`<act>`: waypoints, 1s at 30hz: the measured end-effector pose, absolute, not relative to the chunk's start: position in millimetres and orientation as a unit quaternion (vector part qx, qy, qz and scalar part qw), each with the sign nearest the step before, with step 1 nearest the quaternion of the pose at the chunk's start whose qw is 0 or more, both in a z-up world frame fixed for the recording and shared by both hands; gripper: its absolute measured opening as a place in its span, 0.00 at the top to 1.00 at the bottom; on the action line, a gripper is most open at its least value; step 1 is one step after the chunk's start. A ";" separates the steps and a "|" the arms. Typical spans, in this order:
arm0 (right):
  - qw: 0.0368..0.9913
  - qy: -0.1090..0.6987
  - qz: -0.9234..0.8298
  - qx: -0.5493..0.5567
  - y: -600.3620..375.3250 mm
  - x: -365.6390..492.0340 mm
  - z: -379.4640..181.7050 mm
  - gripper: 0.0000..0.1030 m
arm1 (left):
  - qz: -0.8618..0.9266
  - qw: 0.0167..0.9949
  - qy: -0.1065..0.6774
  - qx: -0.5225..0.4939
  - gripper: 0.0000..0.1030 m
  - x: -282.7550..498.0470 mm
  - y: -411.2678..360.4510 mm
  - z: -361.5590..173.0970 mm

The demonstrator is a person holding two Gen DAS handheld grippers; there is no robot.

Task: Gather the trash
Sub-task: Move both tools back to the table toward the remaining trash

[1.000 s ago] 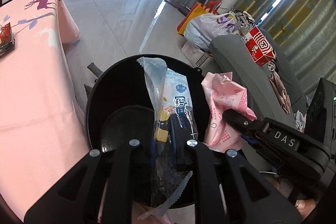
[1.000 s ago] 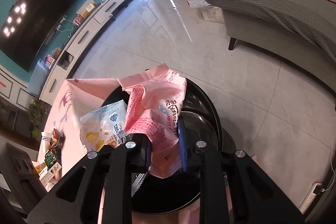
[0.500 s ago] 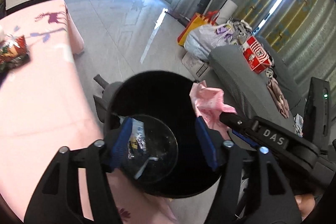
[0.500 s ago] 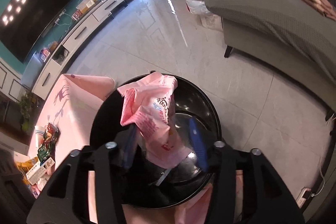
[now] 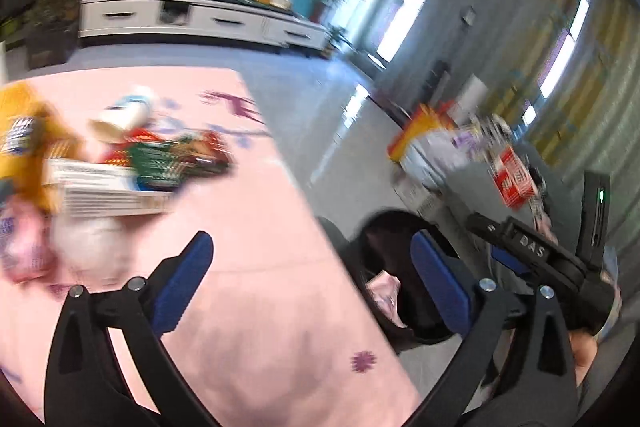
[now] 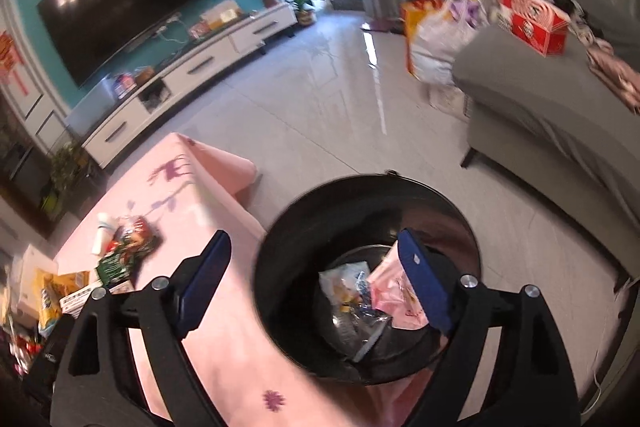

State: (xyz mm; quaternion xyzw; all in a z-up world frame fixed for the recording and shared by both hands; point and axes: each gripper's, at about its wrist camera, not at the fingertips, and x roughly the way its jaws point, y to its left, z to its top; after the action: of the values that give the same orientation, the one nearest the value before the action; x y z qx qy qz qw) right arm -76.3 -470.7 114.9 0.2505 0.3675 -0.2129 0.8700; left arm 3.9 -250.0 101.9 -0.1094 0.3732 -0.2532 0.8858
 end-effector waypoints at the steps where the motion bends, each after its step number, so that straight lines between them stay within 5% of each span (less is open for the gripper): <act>1: 0.874 0.363 -0.208 0.246 -464.0 -74.8 118.6 0.17 | -0.242 0.889 0.369 -0.121 0.03 2.9 -231.7 106.2; 10: 0.910 0.323 -0.112 0.233 -393.6 -55.3 148.3 0.11 | -0.118 0.928 0.323 -0.147 0.03 -14.7 -88.9 128.6; 17: 0.919 0.334 -0.031 0.209 -329.5 -26.1 145.2 0.11 | -0.045 0.923 0.343 -0.168 0.03 -23.4 3.8 95.9; 30: 0.894 0.395 0.101 0.185 -231.6 19.0 86.1 0.11 | -0.050 0.912 0.347 -0.212 0.03 -20.4 36.3 59.4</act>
State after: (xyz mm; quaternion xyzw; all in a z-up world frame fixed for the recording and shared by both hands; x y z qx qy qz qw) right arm 19.0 -231.6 86.1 0.1852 0.3945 0.1012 0.8943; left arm -20.4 36.3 59.4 -0.2125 0.3466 -0.0500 0.9122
